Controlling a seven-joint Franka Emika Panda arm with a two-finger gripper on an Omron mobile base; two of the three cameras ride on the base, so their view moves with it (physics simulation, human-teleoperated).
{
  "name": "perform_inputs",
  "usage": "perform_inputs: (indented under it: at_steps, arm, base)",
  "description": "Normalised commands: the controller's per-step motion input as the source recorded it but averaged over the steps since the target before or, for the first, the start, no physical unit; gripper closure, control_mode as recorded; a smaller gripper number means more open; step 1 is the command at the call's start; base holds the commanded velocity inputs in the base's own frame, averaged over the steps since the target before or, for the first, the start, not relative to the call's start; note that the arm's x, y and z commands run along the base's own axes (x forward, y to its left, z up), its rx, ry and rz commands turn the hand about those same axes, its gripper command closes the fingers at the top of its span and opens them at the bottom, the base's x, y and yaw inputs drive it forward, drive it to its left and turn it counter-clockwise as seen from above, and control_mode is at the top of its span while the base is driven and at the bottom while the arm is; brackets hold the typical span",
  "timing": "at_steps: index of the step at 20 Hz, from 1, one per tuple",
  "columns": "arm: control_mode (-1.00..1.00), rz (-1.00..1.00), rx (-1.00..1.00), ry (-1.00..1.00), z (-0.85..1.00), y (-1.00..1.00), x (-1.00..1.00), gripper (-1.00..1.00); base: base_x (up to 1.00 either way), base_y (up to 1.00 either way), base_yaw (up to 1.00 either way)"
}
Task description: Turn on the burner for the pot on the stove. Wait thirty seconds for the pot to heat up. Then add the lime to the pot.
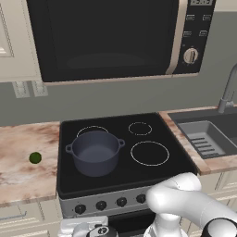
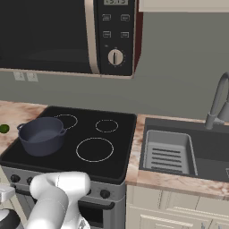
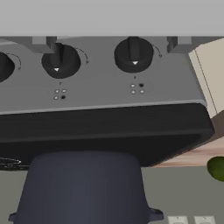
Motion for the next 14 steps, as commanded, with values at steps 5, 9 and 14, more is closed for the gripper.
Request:
perform_inputs:
  at_steps: [5, 9, 14]
  arm:
    - [-1.0, 0.04, -0.07, -0.02, -0.01, 0.0, 0.03, -1.0]
    - [-1.0, 0.05, -0.1, -0.1, -0.12, 0.0, 0.11, -1.0]
    - [-1.0, 0.04, -0.1, -0.12, -0.07, 0.0, 0.25, -1.0]
  base:
    - [0.0, 0.0, 0.0]
    - [0.0, 0.0, 0.0]
    - [0.0, 0.0, 0.0]
